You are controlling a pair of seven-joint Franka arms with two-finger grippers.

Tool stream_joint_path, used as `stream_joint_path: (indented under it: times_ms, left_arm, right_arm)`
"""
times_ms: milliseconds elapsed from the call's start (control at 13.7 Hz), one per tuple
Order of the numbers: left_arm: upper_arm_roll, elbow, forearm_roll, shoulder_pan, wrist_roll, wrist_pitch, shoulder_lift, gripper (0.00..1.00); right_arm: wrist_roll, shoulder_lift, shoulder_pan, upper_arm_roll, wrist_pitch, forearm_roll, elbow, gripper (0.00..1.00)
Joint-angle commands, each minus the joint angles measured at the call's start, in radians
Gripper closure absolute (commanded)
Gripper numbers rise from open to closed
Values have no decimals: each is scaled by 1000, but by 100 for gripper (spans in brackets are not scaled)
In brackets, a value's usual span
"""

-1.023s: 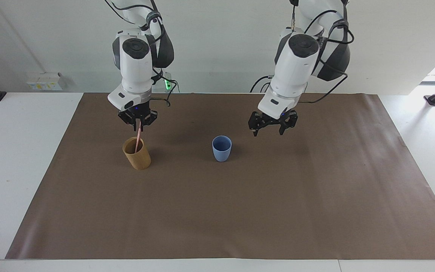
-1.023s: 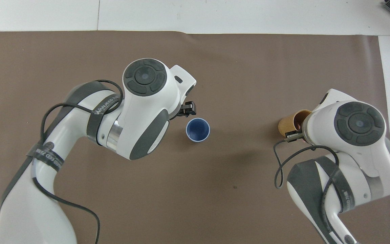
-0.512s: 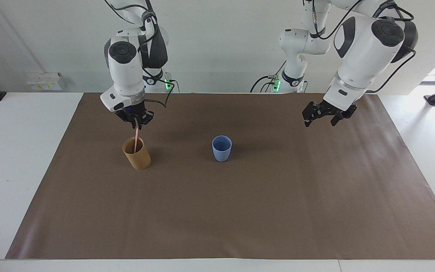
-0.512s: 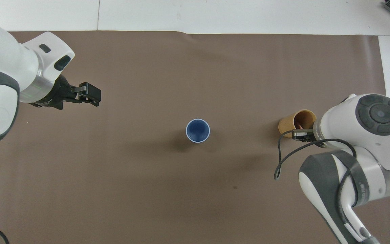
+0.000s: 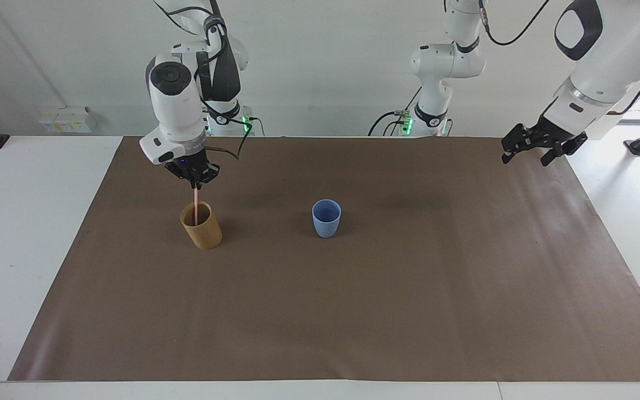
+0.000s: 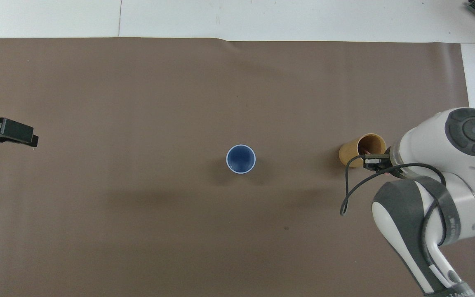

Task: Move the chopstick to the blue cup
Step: 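Grasp the pink chopstick in the tan cup with the right gripper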

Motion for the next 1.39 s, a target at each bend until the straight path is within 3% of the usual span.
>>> stream_joint_path:
  times_ms: [0,146,585,804,1023,1315]
  left_arm:
    - [-15,33,40,8,18,-84,-46,0]
    - [-23,65,36,7,5,-149,-46,0]
    - [-23,58,28,1,7,-138,-98,0]
    - [-26,56,25,-4,4,-137,-98,0]
    - [-27,43,25,-4,4,-127,-105,0]
    - [-27,35,26,-4,4,-109,-107,0]
  right_arm:
    - [3,49,-10,6,-85,22,106,100]
    - [2,38,-8,6,-148,48,152,100]
    - [5,28,-8,2,-377,169,376,100]
    - [35,18,-8,5,-457,223,426,100]
    - [164,18,-4,12,-475,334,448,100]
    - [391,26,54,25,-399,453,451,100]
